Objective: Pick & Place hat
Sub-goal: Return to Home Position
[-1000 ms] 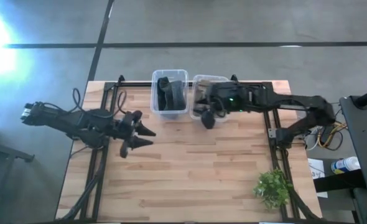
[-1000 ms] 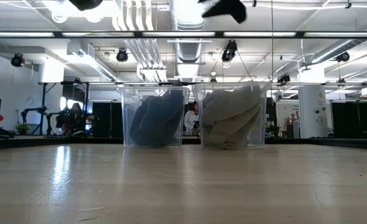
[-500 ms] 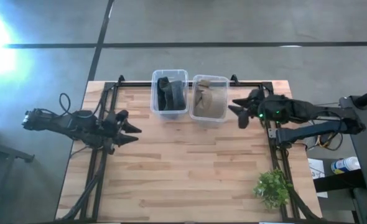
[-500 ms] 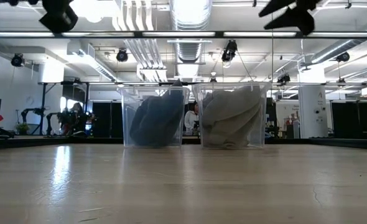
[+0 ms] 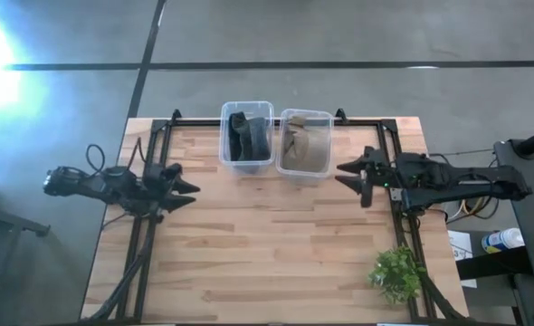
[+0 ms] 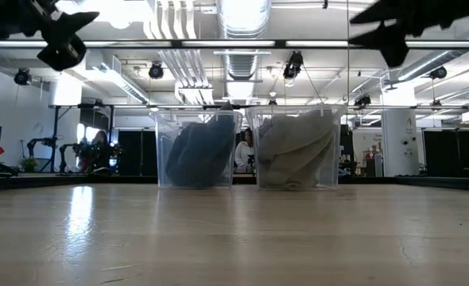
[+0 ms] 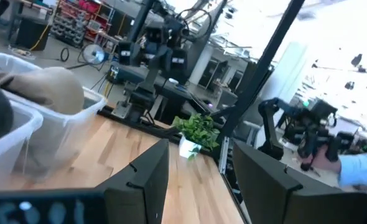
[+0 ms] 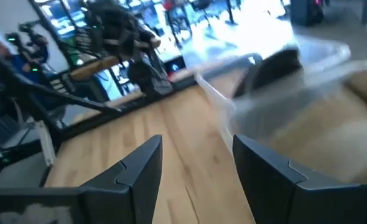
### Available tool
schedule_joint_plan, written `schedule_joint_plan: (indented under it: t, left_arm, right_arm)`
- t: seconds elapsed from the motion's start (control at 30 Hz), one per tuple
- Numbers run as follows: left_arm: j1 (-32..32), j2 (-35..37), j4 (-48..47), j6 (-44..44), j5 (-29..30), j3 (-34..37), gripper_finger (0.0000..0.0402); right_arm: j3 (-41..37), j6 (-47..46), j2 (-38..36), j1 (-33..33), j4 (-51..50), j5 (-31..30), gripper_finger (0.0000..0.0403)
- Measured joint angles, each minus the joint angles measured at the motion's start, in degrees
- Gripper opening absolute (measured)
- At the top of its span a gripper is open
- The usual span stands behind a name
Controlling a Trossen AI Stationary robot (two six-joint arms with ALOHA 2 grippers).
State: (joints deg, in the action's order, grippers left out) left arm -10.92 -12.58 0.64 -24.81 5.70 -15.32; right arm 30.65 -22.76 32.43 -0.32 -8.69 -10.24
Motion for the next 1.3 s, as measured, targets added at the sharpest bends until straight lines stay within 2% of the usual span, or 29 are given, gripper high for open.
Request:
schedule_joint_plan:
  t: [0.2,0.4,0.53,0.9,1.1,1.23,1.3]
  left_arm:
    - [0.0,1.8,3.7,-2.0,0.9,5.6,0.0172]
    - [0.0,2.4,4.7,-5.5,5.5,10.3,0.0172]
    - [0.0,2.4,5.0,-4.9,8.4,12.7,0.0172]
    - [0.0,1.5,1.7,-5.2,8.3,14.5,0.0172]
    - [1.5,5.2,1.8,-5.4,8.1,14.7,0.0172]
    - [5.7,7.3,2.4,-8.9,3.5,14.8,0.0172]
    - [8.6,8.3,1.7,-6.8,1.1,14.8,0.0172]
  right_arm:
    - [-6.7,-3.0,-3.0,0.0,4.9,0.3,0.0192]
    - [-13.0,-2.8,-5.5,0.0,13.2,1.5,0.0192]
    - [-16.4,-3.1,-5.9,0.0,14.2,1.3,0.0192]
    - [-25.4,-3.2,-5.3,-0.1,13.6,1.3,0.0192]
    - [-30.2,-3.2,-5.3,-0.1,12.7,1.3,0.0192]
    - [-30.0,-3.3,-4.7,-0.1,10.8,1.4,0.0192]
    - [-30.0,-3.3,-4.6,-0.1,10.6,1.4,0.0192]
